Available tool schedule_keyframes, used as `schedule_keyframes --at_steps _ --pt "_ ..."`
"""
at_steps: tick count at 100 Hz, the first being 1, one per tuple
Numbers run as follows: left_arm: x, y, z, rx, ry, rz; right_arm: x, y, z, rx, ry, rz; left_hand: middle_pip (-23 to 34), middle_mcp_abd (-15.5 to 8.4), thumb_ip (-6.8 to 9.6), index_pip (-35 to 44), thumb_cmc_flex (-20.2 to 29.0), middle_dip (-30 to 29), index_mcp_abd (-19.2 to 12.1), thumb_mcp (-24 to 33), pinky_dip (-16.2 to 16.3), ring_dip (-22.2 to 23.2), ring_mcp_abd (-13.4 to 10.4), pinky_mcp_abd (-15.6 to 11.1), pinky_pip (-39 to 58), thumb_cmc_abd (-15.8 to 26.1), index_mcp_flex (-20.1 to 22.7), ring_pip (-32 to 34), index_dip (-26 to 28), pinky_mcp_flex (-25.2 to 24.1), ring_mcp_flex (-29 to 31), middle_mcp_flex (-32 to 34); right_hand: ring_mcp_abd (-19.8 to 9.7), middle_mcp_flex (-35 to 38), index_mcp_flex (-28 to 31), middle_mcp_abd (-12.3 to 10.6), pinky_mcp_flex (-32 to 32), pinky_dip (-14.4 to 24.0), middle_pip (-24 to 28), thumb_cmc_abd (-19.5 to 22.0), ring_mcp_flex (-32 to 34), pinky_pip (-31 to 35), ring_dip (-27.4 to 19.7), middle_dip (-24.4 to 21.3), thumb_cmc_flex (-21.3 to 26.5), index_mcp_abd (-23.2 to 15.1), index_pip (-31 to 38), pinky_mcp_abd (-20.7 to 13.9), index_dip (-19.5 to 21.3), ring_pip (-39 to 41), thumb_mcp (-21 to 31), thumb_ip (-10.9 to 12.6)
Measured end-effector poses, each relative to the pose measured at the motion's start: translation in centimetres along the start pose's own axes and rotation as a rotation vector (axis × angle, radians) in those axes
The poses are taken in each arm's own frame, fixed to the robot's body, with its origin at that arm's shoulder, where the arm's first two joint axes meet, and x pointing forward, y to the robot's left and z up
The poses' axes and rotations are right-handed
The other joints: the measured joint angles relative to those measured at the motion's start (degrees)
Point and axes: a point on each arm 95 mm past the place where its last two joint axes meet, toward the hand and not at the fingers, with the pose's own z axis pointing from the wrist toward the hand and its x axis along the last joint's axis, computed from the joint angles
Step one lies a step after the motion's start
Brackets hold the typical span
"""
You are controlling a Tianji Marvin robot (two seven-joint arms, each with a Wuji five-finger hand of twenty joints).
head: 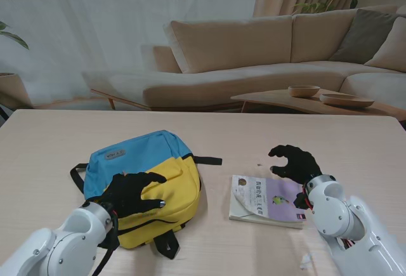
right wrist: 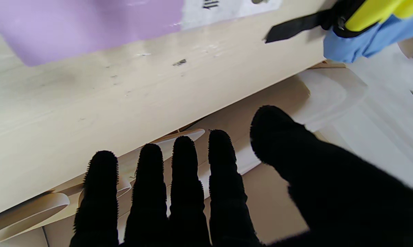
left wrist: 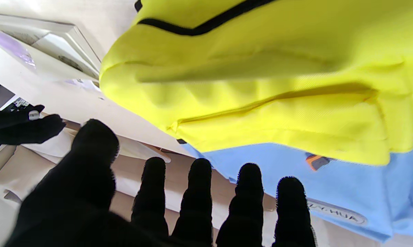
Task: Pack books into the school bag then zip close the school bag
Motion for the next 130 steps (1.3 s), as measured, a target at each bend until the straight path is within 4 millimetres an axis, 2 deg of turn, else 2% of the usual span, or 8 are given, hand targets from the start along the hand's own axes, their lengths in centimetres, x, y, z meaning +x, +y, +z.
schedule_keyframes --at_steps 34,56,67,80,89,106,121,130 --pt "1.1 -1.5 2.5 0.041 0.075 0.011 -1.7 -1.4 0.0 0.04 -0.037 -0.138 -0.72 -1.24 0.6 0.68 0.02 -0.01 -0.67 0.06 0.0 -0.01 -0.8 -0.52 -2.05 0.0 0.0 -0.72 -0.01 -0.01 -0.67 -0.84 0.0 -0.02 -0.63 0.0 0.15 0.08 0.71 0.1 0.01 0.37 0.15 0.44 -0.85 -0.68 -0.76 0.0 0.23 0.68 -0.02 0.05" --pt "1.9 -1.8 2.9 0.036 0.085 0.027 -2.5 -2.6 -0.5 0.09 -0.046 -0.216 -0.72 -1.27 0.61 1.28 0.02 -0.01 -0.67 0.06 -0.01 -0.01 -1.29 -0.54 -2.21 0.0 0.0 -0.72 -0.01 -0.01 -0.67 -0.84 0.0 -0.02 -0.64 0.0 0.74 0.25 0.71 0.87 0.01 0.4 0.15 0.44 -0.87 -0.75 -0.83 0.0 0.65 0.69 -0.02 0.05" --pt "1.9 -1.8 2.9 0.038 0.086 0.029 -2.8 -3.4 -0.8 0.116 -0.049 -0.252 -0.72 -1.27 0.61 1.36 0.02 -0.01 -0.67 0.07 -0.01 -0.01 -1.29 -0.54 -2.66 0.0 0.0 -0.72 -0.02 -0.01 -0.67 -0.82 0.0 -0.02 -2.9 0.0 0.88 0.61 0.82 0.88 0.02 0.41 0.15 0.44 -0.87 -0.89 -1.03 -0.09 0.66 0.69 -0.02 0.05" --pt "2.0 -1.7 2.9 0.039 0.087 0.024 -3.0 -3.9 -1.2 0.132 -0.048 -0.326 -0.57 -1.27 0.61 1.51 0.02 -0.01 -0.67 0.07 -0.01 -0.01 -1.29 -0.54 -2.67 0.0 0.0 -0.72 -0.02 -0.01 -0.67 -0.82 -0.13 -1.63 -3.85 -0.04 1.47 0.66 4.55 0.89 0.02 0.62 0.95 1.61 -0.87 -0.89 -1.4 -0.29 0.88 2.16 -0.03 0.05" --pt "2.2 -1.6 2.9 0.036 0.087 0.019 -3.2 -4.1 -1.4 0.16 -0.051 -0.361 -0.37 -1.27 0.61 1.95 0.02 -0.01 -0.67 0.78 -0.01 -0.01 -1.29 -0.54 -2.68 0.0 0.0 -0.72 -0.02 -0.01 -0.67 -0.82 -0.82 -5.08 -7.35 -0.13 1.55 0.72 7.89 0.81 -0.16 1.04 2.25 2.6 -0.87 -0.36 -0.63 -0.79 2.38 4.72 -2.31 0.05" --pt "2.2 -1.6 2.9 0.036 0.087 0.018 -3.2 -4.0 -1.5 0.233 -0.048 -0.404 -0.27 -1.27 0.62 2.02 0.03 -0.01 -0.67 0.83 -0.01 -0.01 -1.3 -0.54 -2.69 0.0 0.0 -0.72 -0.02 -0.01 -0.67 -0.82 -2.23 -10.76 -14.54 -0.25 1.49 0.74 9.15 -3.57 -4.4 1.08 2.26 2.65 -1.07 1.67 -0.37 -1.97 4.42 4.55 -2.65 0.26" --pt "2.1 -1.5 2.9 0.038 0.089 0.018 -2.9 -3.7 -1.4 0.261 -0.028 -0.475 -0.26 -1.27 0.62 2.03 0.03 -0.01 -0.67 0.83 -0.01 -0.01 -1.3 -0.54 -2.69 0.0 0.0 -0.72 -0.02 -0.01 -0.67 -0.82 -2.98 -12.98 -15.96 -0.71 1.44 0.74 9.26 -6.76 -3.76 1.08 2.41 2.65 -0.87 2.13 -0.6 -3.2 5.08 5.46 -1.6 0.05" --pt "2.1 -1.5 2.8 0.04 0.089 0.018 -2.6 -3.7 -1.2 0.263 -0.017 -0.49 -0.25 -1.27 0.62 2.04 0.03 -0.01 -0.67 0.83 -0.01 -0.01 -1.3 -0.54 -2.69 0.0 0.0 -0.72 -0.02 0.05 -0.67 -0.82 -3.02 -12.72 -15.91 -0.72 2.12 1.42 12.76 -10.28 -3.71 2.41 4.58 3.21 -0.57 2.16 -0.61 -3.27 5.71 9.55 1.55 0.13"
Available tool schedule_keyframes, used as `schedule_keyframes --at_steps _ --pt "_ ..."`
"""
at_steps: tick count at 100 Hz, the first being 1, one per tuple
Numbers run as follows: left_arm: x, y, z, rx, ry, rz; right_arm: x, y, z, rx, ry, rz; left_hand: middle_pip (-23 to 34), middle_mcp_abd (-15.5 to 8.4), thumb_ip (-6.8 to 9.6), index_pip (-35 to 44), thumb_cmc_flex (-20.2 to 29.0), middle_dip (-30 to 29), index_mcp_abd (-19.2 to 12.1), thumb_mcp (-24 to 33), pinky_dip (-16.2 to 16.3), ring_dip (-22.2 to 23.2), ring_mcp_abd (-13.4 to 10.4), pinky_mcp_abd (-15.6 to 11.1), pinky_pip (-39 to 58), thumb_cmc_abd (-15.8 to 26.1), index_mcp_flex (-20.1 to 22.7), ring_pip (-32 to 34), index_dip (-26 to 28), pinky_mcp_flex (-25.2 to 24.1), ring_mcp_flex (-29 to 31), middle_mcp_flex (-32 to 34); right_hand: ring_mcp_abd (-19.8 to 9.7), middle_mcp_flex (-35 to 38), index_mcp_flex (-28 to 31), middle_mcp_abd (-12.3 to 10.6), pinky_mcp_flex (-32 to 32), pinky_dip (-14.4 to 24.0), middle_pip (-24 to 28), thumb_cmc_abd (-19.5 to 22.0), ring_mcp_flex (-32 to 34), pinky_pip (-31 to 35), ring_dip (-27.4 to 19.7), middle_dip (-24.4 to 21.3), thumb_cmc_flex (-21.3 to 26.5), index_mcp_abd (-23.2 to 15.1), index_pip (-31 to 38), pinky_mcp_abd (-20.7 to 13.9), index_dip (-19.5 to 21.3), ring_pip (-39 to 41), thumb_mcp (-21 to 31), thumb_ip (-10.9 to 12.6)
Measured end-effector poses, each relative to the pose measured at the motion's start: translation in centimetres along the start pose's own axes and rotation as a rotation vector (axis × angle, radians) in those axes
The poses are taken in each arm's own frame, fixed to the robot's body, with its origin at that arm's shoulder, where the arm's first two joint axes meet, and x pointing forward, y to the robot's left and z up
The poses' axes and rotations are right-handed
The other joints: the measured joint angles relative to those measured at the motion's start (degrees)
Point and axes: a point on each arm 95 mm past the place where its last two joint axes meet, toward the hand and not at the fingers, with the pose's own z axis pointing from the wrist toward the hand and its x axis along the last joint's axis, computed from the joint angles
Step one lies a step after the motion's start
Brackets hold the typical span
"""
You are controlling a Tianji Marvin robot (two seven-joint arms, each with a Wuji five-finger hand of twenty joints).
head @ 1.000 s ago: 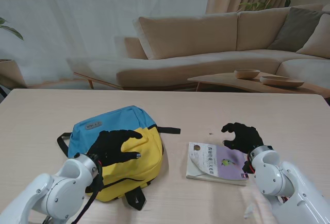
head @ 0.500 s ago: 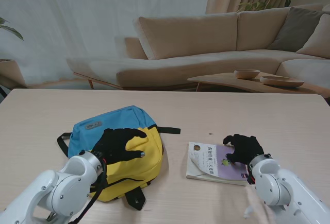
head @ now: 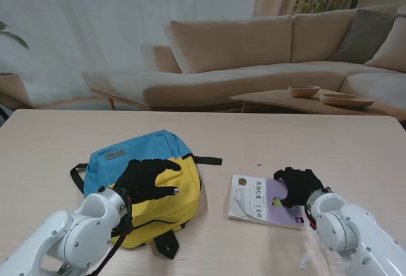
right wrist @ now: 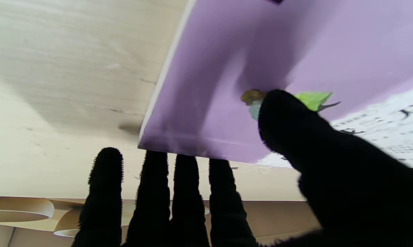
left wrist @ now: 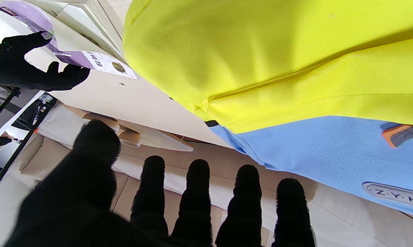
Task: Pack books into the school bag then zip close the school bag
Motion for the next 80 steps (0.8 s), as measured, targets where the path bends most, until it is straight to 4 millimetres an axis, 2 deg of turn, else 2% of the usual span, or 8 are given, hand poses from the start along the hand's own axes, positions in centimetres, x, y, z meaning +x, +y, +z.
schedule_keyframes --at_steps 19,41,43,45,52,62,70,80 --pt "-0.03 0.03 -0.11 0.008 0.001 0.005 0.24 0.09 0.28 -0.037 0.005 -0.01 0.02 0.0 0.0 0.12 0.0 0.0 0.0 0.0 0.06 0.0 0.0 0.0 0.0 0.0 0.0 0.0 0.0 0.25 0.0 0.01 0.33 4.74 3.14 -0.01 2.55 2.98 6.53 -7.26 1.83 4.57 6.42 7.94 1.81 -0.47 0.84 0.0 0.06 12.5 2.2 -0.82" --pt "0.0 0.06 -0.19 0.01 0.0 0.01 0.17 0.03 0.5 -0.069 0.002 -0.029 0.06 0.0 0.0 0.62 0.0 0.0 -0.01 0.48 0.07 0.0 0.0 0.0 0.0 0.0 0.0 0.0 -0.01 0.28 0.0 0.01 -0.1 11.29 6.86 -1.76 4.03 4.3 11.86 -10.12 7.61 6.61 12.28 28.93 6.72 -0.99 2.58 1.29 0.12 24.64 6.33 -0.8" --pt "0.0 0.07 -0.2 0.01 0.0 0.011 0.17 0.04 0.51 -0.073 0.001 -0.029 0.06 0.0 0.0 0.63 0.0 0.0 -0.01 0.48 0.07 0.0 0.0 0.0 0.0 0.0 0.0 0.0 -0.01 0.27 0.0 0.01 -0.36 12.7 6.84 -2.88 4.49 4.51 13.48 -10.12 8.97 6.71 12.86 31.71 8.03 -1.36 3.49 1.4 0.12 25.91 6.44 -0.71" --pt "0.0 0.07 -0.21 0.01 0.0 0.012 0.16 0.02 0.53 -0.076 0.001 -0.029 0.06 0.0 0.0 0.63 0.0 0.0 -0.01 0.48 0.07 0.0 0.0 0.0 0.0 0.0 0.0 0.0 0.0 0.27 0.0 0.01 -0.55 16.6 6.94 -5.86 4.62 4.8 17.52 -10.09 9.89 6.83 13.21 34.27 10.14 -1.44 3.01 1.68 0.12 26.78 7.11 -0.88" --pt "-0.02 0.08 -0.25 0.011 0.0 0.014 0.26 -0.2 0.58 -0.085 0.003 -0.029 0.07 0.0 0.0 0.63 0.0 0.0 -0.01 0.48 0.07 0.0 0.0 0.0 0.0 0.0 0.0 0.0 -0.01 0.27 0.0 0.01 -0.77 20.62 9.87 -8.38 6.0 5.14 22.04 -10.12 13.26 7.47 13.9 39.7 11.95 -1.76 4.06 2.23 0.11 30.0 9.34 -3.23" --pt "-0.04 0.11 -0.3 0.011 0.0 0.017 0.49 -0.41 0.7 -0.111 0.008 -0.024 0.09 0.0 0.0 0.63 0.0 0.0 -0.01 0.48 0.08 0.0 -0.01 0.0 0.0 0.0 0.0 0.0 -0.01 0.27 0.0 0.01 -0.47 27.38 14.54 -10.06 8.3 5.41 24.83 -10.14 18.36 8.15 11.44 41.38 16.32 -2.88 5.82 3.71 0.12 34.92 10.07 -5.98" --pt "-0.07 0.12 -0.33 0.013 0.0 0.02 0.59 -0.52 0.81 -0.125 0.009 -0.014 0.09 0.0 0.0 0.63 -0.01 0.0 -0.01 1.02 0.08 0.0 -0.02 0.0 0.0 0.0 0.0 0.0 0.0 0.27 0.0 0.01 0.48 30.03 16.01 -10.2 9.14 5.45 25.53 -10.09 20.09 8.2 9.43 41.32 18.15 -2.72 5.61 4.66 0.12 36.88 10.09 -6.49" --pt "-0.08 0.13 -0.36 0.016 0.0 0.02 0.57 -0.52 0.85 -0.122 0.006 -0.004 0.1 0.0 0.0 0.63 -0.01 0.0 -0.01 1.02 0.09 0.0 -0.02 0.0 0.0 0.0 0.0 0.0 -0.01 0.27 0.0 0.01 0.66 29.36 16.05 -10.21 8.94 5.45 25.52 -8.63 19.65 8.2 7.89 36.09 18.2 -2.71 5.48 4.69 0.12 36.68 10.05 -6.53"
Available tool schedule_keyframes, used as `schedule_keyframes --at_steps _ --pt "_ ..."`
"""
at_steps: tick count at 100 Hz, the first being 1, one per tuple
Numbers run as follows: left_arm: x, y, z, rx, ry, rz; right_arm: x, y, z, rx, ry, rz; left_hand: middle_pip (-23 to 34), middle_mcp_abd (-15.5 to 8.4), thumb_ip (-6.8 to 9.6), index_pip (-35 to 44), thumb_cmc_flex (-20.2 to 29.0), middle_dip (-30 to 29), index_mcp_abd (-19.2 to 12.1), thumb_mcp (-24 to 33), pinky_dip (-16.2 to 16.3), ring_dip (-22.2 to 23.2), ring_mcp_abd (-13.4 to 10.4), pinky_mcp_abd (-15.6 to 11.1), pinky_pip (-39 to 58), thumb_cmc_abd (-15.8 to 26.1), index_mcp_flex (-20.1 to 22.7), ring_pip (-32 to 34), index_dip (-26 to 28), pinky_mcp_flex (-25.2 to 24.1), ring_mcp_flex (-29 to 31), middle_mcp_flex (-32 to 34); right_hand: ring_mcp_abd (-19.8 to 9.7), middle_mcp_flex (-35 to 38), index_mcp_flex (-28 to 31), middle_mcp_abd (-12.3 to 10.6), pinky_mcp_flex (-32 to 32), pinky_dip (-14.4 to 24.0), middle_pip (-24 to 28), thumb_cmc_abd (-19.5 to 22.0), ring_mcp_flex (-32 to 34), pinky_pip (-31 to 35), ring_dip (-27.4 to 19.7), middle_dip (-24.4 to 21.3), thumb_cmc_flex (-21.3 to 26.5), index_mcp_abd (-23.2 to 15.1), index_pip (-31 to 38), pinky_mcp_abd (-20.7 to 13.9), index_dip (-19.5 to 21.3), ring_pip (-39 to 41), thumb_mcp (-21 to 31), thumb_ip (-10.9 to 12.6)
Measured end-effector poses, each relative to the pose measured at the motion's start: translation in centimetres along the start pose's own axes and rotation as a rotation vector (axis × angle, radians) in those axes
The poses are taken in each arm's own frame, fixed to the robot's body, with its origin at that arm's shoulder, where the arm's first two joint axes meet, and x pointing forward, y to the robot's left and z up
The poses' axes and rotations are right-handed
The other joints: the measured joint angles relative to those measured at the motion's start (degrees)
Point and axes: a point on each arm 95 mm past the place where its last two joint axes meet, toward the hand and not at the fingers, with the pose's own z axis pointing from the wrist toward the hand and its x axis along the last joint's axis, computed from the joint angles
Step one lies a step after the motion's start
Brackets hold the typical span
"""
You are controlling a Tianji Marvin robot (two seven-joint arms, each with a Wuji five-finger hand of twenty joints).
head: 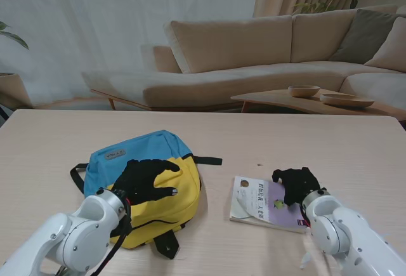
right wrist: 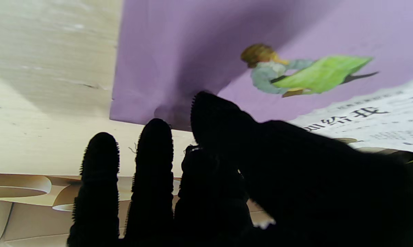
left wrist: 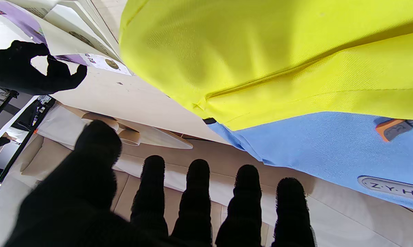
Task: Pack books into the school bag then zip close the school bag
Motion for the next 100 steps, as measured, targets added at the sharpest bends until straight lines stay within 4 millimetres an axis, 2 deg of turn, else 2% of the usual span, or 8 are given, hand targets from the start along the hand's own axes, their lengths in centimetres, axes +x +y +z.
schedule_keyframes --at_steps 10,21,23,30,52,71,84,100 --pt "0.0 0.0 0.0 0.001 -0.001 0.0 -0.2 0.1 -0.2 0.01 -0.005 0.007 0.0 0.0 0.0 0.0 0.0 0.0 0.0 0.0 0.0 0.0 -0.01 0.0 0.0 0.0 0.0 0.0 0.0 0.0 0.0 0.0 0.01 -3.86 -0.02 0.54 -1.05 0.0 -3.03 1.85 -0.09 -0.23 0.96 -8.57 -1.22 -0.8 -1.67 0.0 0.0 -5.64 -1.93 -0.08" --pt "0.0 0.0 -0.1 0.003 -0.002 0.001 -0.5 0.3 -1.0 0.005 -0.009 0.041 0.02 0.0 0.0 0.0 0.0 0.0 0.0 0.0 0.0 0.0 -0.01 0.0 0.0 0.0 0.0 0.0 0.0 0.0 0.0 0.0 -0.18 -6.89 -0.02 2.55 -2.05 -0.26 -9.33 4.36 -3.59 -0.96 2.34 -15.07 -8.11 -1.41 -2.05 0.01 0.0 -12.67 -4.16 -0.09" --pt "0.0 0.0 -0.1 0.003 -0.002 0.001 -0.6 0.3 -1.1 0.003 -0.008 0.047 0.02 0.0 0.0 0.0 0.0 0.0 0.0 0.0 0.0 0.0 -0.01 0.0 0.0 0.0 0.0 0.0 0.0 0.0 0.0 0.0 -0.18 -7.54 -0.02 2.92 -2.12 -0.31 -10.69 5.1 -3.32 -0.99 2.39 -16.18 -8.9 -1.41 -2.12 0.01 0.0 -13.97 -4.16 1.15" --pt "0.1 0.1 -0.1 0.005 -0.002 0.0 -0.7 0.5 -1.6 -0.011 -0.005 0.068 0.06 0.0 0.0 0.0 -0.01 0.0 0.0 0.0 0.0 0.0 -0.01 0.0 0.0 0.0 0.0 0.0 0.0 0.0 0.0 0.0 -0.04 -9.15 0.64 4.28 -2.21 -0.6 -16.17 6.91 -4.87 -1.52 0.16 -20.15 -11.77 -1.53 -1.96 0.01 0.0 -19.56 -6.26 5.08" --pt "0.1 0.1 -0.3 0.011 -0.003 0.0 -0.8 1.4 -3.1 -0.057 0.005 0.116 0.1 0.0 0.0 0.0 -0.01 0.0 0.0 0.0 0.01 -0.01 -0.02 0.0 0.0 0.0 0.0 0.0 0.0 0.0 0.0 0.0 1.9 -15.23 -3.97 8.81 -4.71 -2.6 -32.41 9.71 -9.57 -5.5 -8.01 -35.51 -14.9 -0.44 -5.46 0.02 -0.13 -37.67 -9.52 5.16" --pt "0.1 0.1 -0.5 0.016 -0.004 0.0 -0.7 1.0 -3.9 -0.016 0.031 0.123 0.15 0.0 0.0 0.0 -0.01 0.0 0.0 0.0 0.01 -0.01 -0.03 0.0 0.0 0.0 0.0 0.0 0.0 0.01 0.0 0.0 1.9 -25.39 -13.26 9.57 -9.98 -6.11 -41.78 9.73 -18.16 -11.87 -13.53 -40.13 -15.53 1.61 -9.35 -0.37 -2.3 -49.5 -11.77 5.18" --pt "0.1 0.2 -0.5 0.017 -0.005 0.0 -0.6 0.5 -4.0 0.027 0.039 0.118 0.15 0.0 0.0 0.0 -0.01 0.0 0.0 0.0 0.01 -0.01 -0.03 0.0 0.0 0.0 0.0 0.0 0.0 0.01 0.0 0.0 0.81 -31.58 -18.77 10.06 -13.17 -8.42 -43.87 9.12 -22.4 -15.43 -16.39 -41.44 -16.21 2.89 -11.04 -1.32 -2.94 -54.45 -13.85 5.15" --pt "0.1 0.3 -0.7 0.018 -0.006 0.002 -0.5 -0.4 -3.8 0.11 0.05 0.117 0.15 0.0 0.0 0.0 -0.01 0.0 -0.01 0.0 0.02 -0.01 -0.04 0.0 -0.01 0.0 0.0 0.0 0.0 0.02 0.0 0.0 0.62 -32.32 -22.05 10.82 -15.44 -11.13 -51.69 8.18 -25.47 -18.4 -19.01 -45.35 -17.59 3.38 -13.02 -1.77 -3.3 -58.91 -13.98 5.14"
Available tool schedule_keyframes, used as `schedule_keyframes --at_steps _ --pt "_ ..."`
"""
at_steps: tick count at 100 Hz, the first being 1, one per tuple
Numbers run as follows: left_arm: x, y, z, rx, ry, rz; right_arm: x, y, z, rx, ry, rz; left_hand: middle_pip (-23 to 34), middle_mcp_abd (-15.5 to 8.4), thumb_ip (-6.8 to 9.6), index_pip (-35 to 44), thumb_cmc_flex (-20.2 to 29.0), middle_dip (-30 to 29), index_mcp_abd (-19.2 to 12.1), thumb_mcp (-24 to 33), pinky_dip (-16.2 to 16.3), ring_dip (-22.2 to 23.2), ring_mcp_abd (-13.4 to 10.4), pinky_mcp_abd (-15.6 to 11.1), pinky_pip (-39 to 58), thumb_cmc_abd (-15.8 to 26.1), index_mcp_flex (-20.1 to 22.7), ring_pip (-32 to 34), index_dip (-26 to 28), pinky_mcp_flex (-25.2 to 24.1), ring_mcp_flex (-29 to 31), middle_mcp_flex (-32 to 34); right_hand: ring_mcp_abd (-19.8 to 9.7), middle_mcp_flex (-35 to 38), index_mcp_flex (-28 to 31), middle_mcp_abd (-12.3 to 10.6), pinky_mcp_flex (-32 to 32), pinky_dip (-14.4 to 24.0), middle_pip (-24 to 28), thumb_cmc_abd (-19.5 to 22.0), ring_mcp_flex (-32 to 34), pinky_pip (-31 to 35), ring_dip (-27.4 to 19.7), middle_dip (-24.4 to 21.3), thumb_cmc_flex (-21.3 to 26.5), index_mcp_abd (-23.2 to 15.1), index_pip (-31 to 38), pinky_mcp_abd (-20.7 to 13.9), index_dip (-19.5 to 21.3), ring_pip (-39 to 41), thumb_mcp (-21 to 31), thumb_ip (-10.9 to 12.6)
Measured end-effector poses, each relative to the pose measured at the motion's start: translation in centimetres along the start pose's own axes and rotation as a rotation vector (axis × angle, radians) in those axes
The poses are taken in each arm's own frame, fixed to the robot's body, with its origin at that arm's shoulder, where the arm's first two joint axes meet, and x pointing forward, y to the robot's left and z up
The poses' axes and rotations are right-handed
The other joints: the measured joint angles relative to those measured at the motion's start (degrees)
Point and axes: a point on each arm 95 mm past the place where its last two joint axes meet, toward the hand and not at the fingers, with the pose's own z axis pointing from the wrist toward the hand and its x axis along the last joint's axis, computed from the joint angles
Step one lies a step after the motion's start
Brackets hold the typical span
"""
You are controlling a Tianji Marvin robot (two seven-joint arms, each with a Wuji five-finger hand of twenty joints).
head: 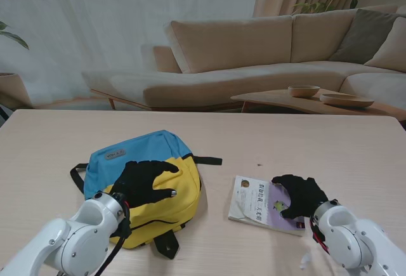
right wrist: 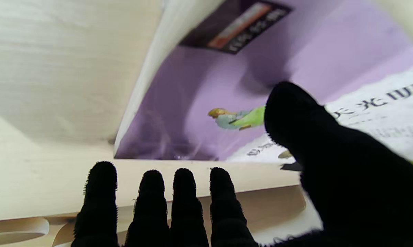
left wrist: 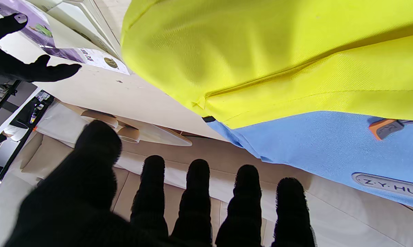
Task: Pack books into the school bag then zip close the school bag
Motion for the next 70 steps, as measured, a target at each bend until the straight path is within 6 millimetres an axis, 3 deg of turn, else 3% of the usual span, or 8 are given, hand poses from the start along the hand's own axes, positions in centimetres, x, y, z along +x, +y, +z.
schedule_keyframes --at_steps 7,22,40,70 --pt "0.0 0.0 0.0 0.0 -0.001 0.0 0.0 -0.2 0.1 0.032 0.002 -0.003 0.0 0.0 0.0 0.0 0.0 0.0 0.0 0.0 0.0 0.0 0.0 0.0 0.0 0.0 0.0 0.0 0.0 0.03 0.0 0.0 0.0 0.0 -0.7 0.57 -0.11 -0.12 -0.24 -0.05 -0.51 -0.61 -0.22 -0.02 -0.36 0.0 -1.16 0.05 -0.37 -0.63 0.78 0.24" --pt "0.0 0.1 -0.1 -0.001 -0.001 0.001 0.0 -0.1 0.4 0.036 0.004 -0.021 0.0 0.0 0.0 0.0 0.0 0.0 0.0 0.05 0.01 0.0 -0.01 0.0 0.0 0.0 0.0 0.0 0.0 0.05 0.0 0.0 0.0 0.79 -0.55 0.89 0.06 -0.2 9.19 -3.44 0.12 -0.63 0.82 3.03 -0.66 0.02 -1.3 0.14 0.09 2.39 0.91 -0.29" --pt "0.0 0.1 -0.2 -0.001 -0.003 0.003 0.3 0.1 0.8 -0.013 0.002 -0.069 0.0 0.0 0.0 0.0 -0.01 0.0 0.0 0.63 0.01 0.0 -0.01 0.0 0.0 0.0 0.0 0.0 0.0 0.06 0.0 0.0 -0.02 7.93 2.55 1.13 2.02 0.62 25.91 -9.59 3.46 3.47 7.13 10.05 0.6 0.04 -0.04 0.18 0.0 13.94 6.03 -0.54" --pt "-0.1 0.2 -0.3 0.0 -0.004 0.016 0.8 0.1 1.7 -0.063 -0.003 -0.087 0.0 -0.05 0.0 0.0 -0.01 0.0 0.0 0.63 0.01 0.0 -0.04 0.0 0.0 0.0 0.0 0.0 0.0 0.06 0.0 0.0 -0.02 13.1 7.03 0.74 4.43 2.76 33.02 -14.9 7.72 5.93 14.79 19.82 1.18 0.19 5.06 1.13 -1.29 29.36 8.83 -2.4"
